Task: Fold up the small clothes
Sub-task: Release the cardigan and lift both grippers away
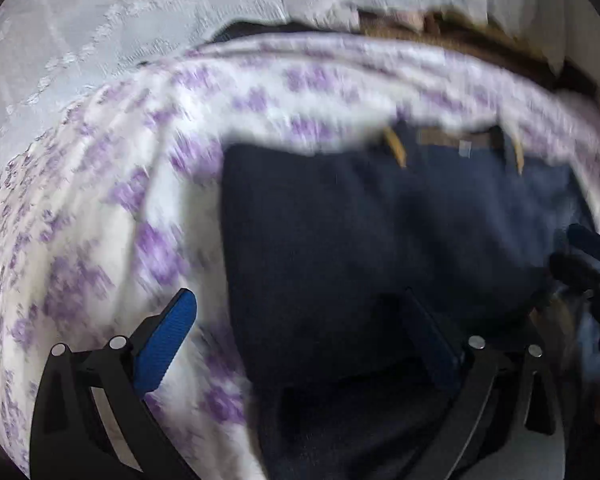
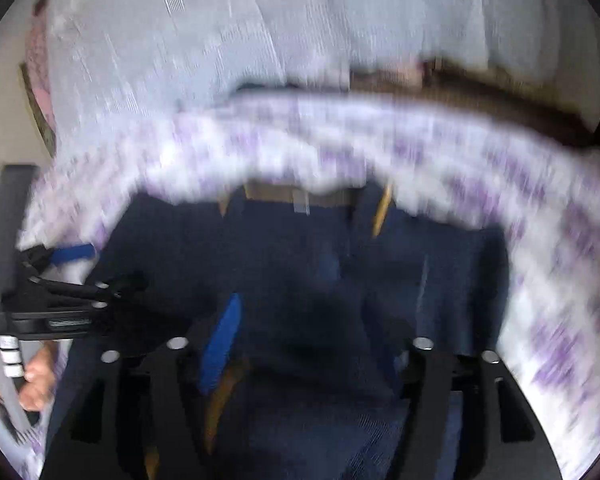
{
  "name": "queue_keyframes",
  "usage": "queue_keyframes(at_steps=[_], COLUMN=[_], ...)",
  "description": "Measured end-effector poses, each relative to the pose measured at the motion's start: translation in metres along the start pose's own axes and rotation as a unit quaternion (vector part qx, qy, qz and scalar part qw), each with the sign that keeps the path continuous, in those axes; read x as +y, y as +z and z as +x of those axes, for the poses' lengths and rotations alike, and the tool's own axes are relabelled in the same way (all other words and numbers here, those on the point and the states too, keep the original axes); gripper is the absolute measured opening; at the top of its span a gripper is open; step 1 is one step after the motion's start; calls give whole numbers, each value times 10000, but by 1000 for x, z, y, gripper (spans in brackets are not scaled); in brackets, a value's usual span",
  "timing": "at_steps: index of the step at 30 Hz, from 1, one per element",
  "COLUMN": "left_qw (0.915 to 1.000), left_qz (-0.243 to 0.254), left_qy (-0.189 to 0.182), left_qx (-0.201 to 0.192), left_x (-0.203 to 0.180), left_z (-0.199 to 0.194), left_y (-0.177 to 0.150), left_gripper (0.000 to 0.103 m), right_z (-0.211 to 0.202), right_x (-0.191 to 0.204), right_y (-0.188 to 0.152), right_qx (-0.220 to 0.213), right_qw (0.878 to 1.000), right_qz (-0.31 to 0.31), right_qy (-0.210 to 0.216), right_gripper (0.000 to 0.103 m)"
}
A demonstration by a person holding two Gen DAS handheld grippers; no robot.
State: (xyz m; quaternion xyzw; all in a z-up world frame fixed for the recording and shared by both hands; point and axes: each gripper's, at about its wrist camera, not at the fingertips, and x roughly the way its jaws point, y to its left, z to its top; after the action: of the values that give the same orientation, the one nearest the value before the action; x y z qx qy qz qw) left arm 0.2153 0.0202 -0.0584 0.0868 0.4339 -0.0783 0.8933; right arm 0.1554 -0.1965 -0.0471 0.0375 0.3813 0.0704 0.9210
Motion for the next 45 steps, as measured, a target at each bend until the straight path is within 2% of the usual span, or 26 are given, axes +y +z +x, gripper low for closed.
queue_keyframes(at_steps=[2,4,8,11,13,17,21,23,25,28,30,40,43,45], left_qw=[9997,9985,9960,9932,9919,9827,9739,9734,9722,9642,9591,9494,9506,9518], left_qz=[-210,-449,-345,-260,-224,-258,-175,-158,-150,-255,-289,-48,-72,-115], left_qy=[-92,-303,-816,-1098,-1229,-1801,-2227,-2254,-2304,-2603,-2771,-3088,-3060,-3025], left_qx=[30,99,149,286,225,340,390,386,389,441,490,566,523,487], left_x=[6,15,20,19,18,20,14,9,7,8,9,1,2,5], left_z=[-4,-17,-42,-52,-62,-67,-72,-71,-72,-74,-77,-104,-109,-111], left_y=[-2,-7,-43,-70,-80,-92,-101,-101,-104,-108,-113,-151,-157,-159], left_gripper=[99,99,99,99,99,99,98,99,99,98,98,98,98,92], right_z=[-13,-45,-95,-111,-115,-114,-115,-115,-113,-113,-116,-139,-145,-148], right_x=[-2,-8,-30,-68,-91,-118,-119,-117,-114,-108,-102,-83,-78,-76], right_y=[5,0,-27,-56,-75,-108,-121,-126,-131,-137,-140,-169,-178,-182], right_qx=[1,-456,-773,-780,-691,-444,-396,-360,-262,-139,-108,13,42,74], right_qw=[9999,9982,9954,9902,9858,9746,9693,9676,9656,9632,9635,9599,9563,9540], right_qz=[164,367,550,1147,1519,2085,2215,2239,2259,2240,2171,1959,1932,1914], right_qy=[-39,151,146,134,158,684,995,1108,1261,1477,1561,2008,2193,2307], right_gripper=[66,66,67,67,67,67,66,60,49,41,41,41,41,41])
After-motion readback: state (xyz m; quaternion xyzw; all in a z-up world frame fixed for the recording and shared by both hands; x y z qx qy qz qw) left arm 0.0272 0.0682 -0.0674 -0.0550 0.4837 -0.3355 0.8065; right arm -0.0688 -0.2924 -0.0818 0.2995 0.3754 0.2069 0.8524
